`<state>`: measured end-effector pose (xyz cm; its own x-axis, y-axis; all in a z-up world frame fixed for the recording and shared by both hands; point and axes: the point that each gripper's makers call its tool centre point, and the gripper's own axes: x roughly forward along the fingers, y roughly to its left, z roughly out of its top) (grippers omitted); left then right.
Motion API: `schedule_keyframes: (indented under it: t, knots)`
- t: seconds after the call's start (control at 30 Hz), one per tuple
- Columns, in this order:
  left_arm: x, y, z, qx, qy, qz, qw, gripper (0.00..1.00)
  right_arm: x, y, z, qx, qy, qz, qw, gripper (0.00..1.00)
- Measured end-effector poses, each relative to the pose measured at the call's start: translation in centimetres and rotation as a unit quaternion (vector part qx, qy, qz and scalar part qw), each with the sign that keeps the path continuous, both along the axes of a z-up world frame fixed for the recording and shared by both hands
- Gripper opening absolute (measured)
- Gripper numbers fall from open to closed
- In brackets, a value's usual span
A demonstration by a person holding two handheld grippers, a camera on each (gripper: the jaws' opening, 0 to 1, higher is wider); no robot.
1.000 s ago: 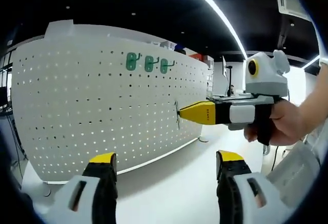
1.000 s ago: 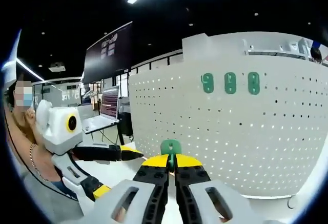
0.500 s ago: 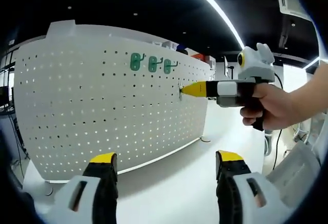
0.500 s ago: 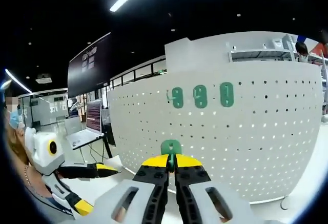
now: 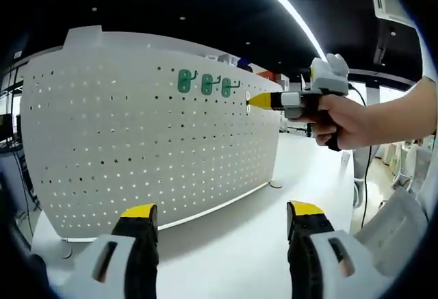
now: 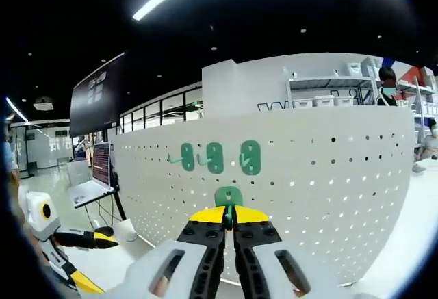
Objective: Insert the hook assembly into the mounting plate slot until the hook locks in place.
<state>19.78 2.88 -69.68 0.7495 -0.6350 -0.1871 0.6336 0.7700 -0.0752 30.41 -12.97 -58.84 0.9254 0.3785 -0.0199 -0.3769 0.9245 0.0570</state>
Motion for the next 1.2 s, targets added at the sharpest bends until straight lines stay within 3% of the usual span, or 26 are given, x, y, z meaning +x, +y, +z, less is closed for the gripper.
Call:
schedule_keyframes:
  t: [0.53,1.2]
  knots:
    - [-0.2,0.3,-0.2,0.003,0.001,0.000,1.0000,0.78,3.1,-3.7,2.3,-0.008,-0.019,-0.051,0.9985,0.00]
    - [-0.5,1.0,-0.3,0.011,-0.001,0.000,0.9999,0.77,5.2,-5.1,3.8,-0.023,-0.039,-0.064,0.9970,0.00]
